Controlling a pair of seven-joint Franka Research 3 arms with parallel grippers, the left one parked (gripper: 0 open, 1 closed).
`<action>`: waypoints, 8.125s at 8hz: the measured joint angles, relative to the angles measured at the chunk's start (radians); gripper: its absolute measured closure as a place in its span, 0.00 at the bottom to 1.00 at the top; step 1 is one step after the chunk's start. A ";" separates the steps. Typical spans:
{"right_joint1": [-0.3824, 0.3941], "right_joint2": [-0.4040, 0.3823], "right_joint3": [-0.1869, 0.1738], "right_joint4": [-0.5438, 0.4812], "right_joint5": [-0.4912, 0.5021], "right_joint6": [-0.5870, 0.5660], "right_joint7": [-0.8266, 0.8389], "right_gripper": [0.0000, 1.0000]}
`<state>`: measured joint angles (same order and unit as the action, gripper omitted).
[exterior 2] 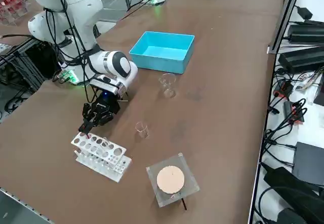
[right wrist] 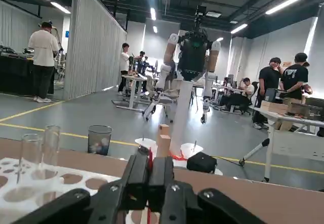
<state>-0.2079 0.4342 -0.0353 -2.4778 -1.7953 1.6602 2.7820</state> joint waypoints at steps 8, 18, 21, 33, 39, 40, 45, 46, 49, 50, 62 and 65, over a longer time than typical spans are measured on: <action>0.001 -0.038 0.000 0.000 0.000 -0.005 -0.020 0.96; 0.003 -0.095 0.000 -0.008 0.000 -0.006 -0.050 0.96; 0.004 -0.107 0.000 -0.010 0.000 -0.007 -0.067 0.96; 0.209 -0.294 0.021 0.151 0.346 -0.002 -0.506 0.96; 0.314 0.082 0.020 0.575 0.484 -0.106 -0.494 0.96; 0.313 0.109 0.016 0.581 0.484 -0.107 -0.463 0.96; 0.304 0.151 0.006 0.575 0.486 -0.115 -0.371 0.96; 0.299 0.151 0.006 0.572 0.486 -0.114 -0.360 0.96; 0.298 0.161 0.006 0.564 0.490 -0.095 -0.311 0.96; 0.298 0.173 0.006 0.564 0.490 -0.091 -0.294 0.96; 0.290 0.180 0.006 0.568 0.495 -0.075 -0.300 0.01; 0.300 0.088 0.009 0.579 0.617 -0.084 -0.559 0.01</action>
<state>0.0920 0.5225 -0.0263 -1.8990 -1.1782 1.5762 2.2235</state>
